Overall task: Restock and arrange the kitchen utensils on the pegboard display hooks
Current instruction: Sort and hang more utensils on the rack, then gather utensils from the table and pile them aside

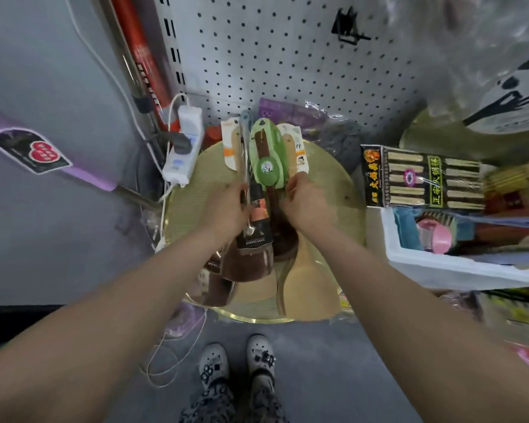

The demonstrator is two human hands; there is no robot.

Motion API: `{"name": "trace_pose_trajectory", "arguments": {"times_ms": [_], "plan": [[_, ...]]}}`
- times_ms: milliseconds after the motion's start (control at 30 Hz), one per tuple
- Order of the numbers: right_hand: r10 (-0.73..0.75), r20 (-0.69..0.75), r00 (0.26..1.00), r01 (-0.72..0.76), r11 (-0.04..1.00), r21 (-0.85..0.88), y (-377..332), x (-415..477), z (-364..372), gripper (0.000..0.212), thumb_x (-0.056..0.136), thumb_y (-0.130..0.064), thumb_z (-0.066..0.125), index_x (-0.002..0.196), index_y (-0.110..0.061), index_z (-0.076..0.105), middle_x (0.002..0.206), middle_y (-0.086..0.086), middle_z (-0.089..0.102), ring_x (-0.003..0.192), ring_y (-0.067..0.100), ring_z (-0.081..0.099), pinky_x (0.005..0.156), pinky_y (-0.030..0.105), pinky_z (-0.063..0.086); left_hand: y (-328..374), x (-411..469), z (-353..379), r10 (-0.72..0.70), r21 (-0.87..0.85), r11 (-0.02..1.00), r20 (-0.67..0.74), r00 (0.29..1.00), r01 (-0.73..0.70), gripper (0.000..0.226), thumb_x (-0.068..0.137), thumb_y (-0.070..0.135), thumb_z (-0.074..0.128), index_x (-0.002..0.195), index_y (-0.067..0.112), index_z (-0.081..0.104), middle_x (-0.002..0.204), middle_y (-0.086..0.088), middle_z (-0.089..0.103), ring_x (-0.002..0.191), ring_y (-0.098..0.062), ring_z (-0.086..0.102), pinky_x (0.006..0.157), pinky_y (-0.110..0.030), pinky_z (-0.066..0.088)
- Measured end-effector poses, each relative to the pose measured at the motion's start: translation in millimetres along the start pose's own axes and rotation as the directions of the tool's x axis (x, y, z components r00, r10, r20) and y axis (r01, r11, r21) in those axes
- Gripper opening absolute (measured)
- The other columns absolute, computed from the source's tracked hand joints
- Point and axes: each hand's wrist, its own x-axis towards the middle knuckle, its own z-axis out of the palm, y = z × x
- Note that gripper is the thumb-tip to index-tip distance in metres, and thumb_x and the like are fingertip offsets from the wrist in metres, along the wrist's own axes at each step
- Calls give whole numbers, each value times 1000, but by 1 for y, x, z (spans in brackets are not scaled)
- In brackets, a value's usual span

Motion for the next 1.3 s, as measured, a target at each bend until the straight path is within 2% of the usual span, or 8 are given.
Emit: {"name": "trace_pose_trajectory", "arguments": {"times_ms": [333,533,633,700,800,900,1067,1300], "plan": [[123,-81,989,-105,974,203,-15,20,37,46,91,-8,60,128,0,33,109,20,65,99,36,64,74,34,45,-10,44,20,-40,155,986,-153,987,64,44,88,42,63,114,8,56,113,-13,57,108,-32,49,91,-38,37],[85,-92,992,-69,984,164,-15,20,28,48,89,-10,63,127,-6,34,99,15,67,91,37,65,68,34,42,-8,57,8,-184,-44,982,-28,983,182,27,88,32,62,104,11,57,96,0,57,91,-23,54,68,-29,34],[50,-88,995,-32,979,200,-14,15,15,48,92,-8,57,134,-6,32,96,13,65,95,39,64,68,29,35,-2,57,3,-242,-80,967,25,970,243,21,89,27,60,73,14,56,74,0,54,82,-26,56,55,-29,31],[44,-96,994,-19,969,245,-12,15,4,47,94,-6,51,136,-8,32,104,18,66,97,41,63,70,29,37,-1,54,1,-291,-148,945,23,957,291,29,89,24,59,63,20,47,73,-3,53,80,-27,55,60,-29,35],[69,-133,989,-22,946,324,-7,13,-12,43,92,-8,47,133,-11,33,105,20,65,90,42,66,81,42,53,-8,48,0,-354,-300,889,27,935,345,13,89,25,59,83,15,53,86,-2,56,85,-25,55,71,-31,41],[128,-142,982,-63,918,393,2,4,-22,43,94,-20,54,130,-8,33,98,11,61,87,43,68,79,57,55,-13,44,-5,-399,-373,842,56,915,390,28,90,35,58,103,11,57,96,-6,63,87,-26,60,70,-35,46],[268,-29,963,-250,926,282,17,-6,-8,48,89,-12,66,122,-3,32,109,22,62,98,42,65,87,51,54,-16,39,-16,-336,-408,848,83,938,340,24,97,34,46,99,14,58,97,-8,63,90,-31,60,83,-41,48],[332,50,942,-336,938,91,19,-3,6,63,82,-27,77,123,-4,36,117,18,61,108,37,60,87,42,52,-27,29,-15,-277,-254,922,89,957,291,23,100,29,43,96,14,60,95,-5,60,89,-25,56,78,-36,45]]}}
